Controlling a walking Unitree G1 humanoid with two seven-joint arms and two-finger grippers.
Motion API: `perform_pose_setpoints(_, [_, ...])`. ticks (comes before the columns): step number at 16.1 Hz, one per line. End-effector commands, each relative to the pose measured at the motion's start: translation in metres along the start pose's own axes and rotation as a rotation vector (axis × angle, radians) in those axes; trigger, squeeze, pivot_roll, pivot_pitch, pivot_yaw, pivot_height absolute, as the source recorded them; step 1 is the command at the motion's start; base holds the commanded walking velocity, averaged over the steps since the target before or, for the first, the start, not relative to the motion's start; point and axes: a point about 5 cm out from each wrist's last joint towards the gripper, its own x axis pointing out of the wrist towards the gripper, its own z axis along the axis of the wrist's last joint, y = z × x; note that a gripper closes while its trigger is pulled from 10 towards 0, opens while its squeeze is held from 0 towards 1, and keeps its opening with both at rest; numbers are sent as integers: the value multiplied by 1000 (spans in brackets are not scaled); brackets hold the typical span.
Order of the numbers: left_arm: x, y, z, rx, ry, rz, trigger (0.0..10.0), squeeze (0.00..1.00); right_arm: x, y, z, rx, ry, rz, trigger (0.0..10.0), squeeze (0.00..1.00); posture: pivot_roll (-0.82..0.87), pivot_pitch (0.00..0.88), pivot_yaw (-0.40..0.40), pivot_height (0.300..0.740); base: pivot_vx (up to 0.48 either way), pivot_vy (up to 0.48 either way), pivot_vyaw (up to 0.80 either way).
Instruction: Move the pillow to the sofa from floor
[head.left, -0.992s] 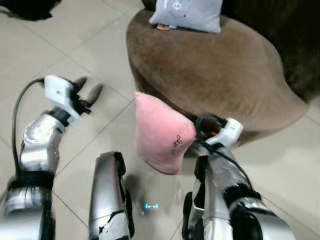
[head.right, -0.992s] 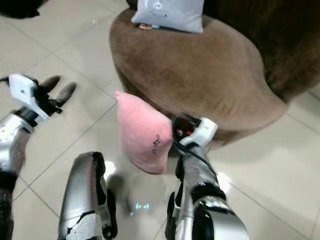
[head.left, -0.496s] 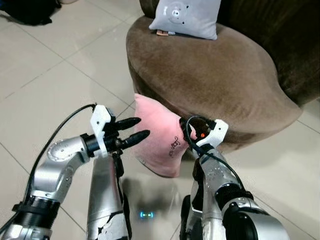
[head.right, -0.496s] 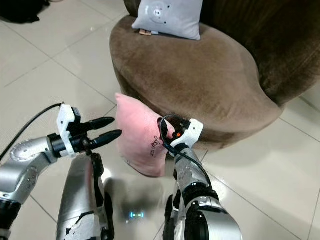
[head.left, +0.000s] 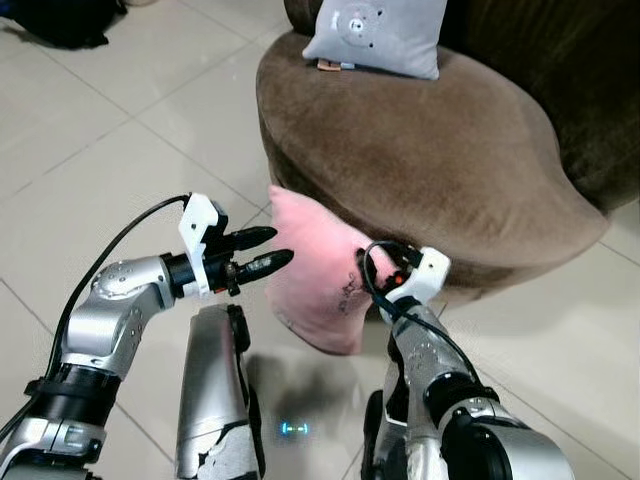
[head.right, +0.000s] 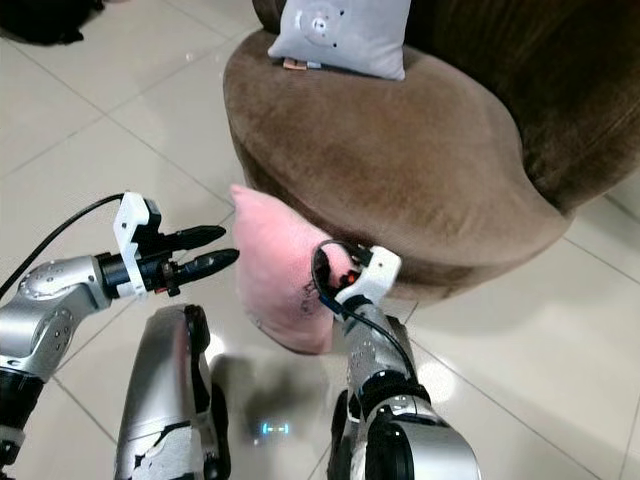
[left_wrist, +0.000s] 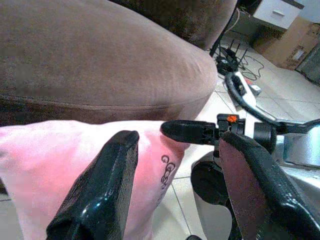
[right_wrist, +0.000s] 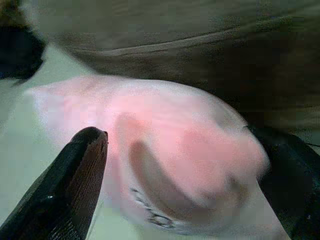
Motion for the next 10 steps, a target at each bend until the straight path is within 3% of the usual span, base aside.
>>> perform_pose_setpoints(1, [1, -2, -1, -10, 5, -15, 10000, 0, -2, -9, 0, 38, -15, -83, 10000, 0, 291, 260, -22, 490, 0, 0, 0])
perform_pose_setpoints(5, [-1, -3, -1, -23, 9, -36, 10000, 0, 0, -7, 1, 96, -27, -72, 10000, 0, 301, 276, -6, 490, 0, 0, 0])
perform_pose_setpoints(9, [-5, -5, -10, -45, 40, -50, 10000, 0, 1, 13, -9, 161, 7, 53, 10000, 0, 308, 282, 2, 490, 0, 0, 0])
perform_pose_setpoints(10, [-6, -5, -11, -45, 46, -50, 10000, 0, 1, 16, -14, 165, 31, 63, 2000, 0, 312, 287, 3, 490, 0, 0, 0])
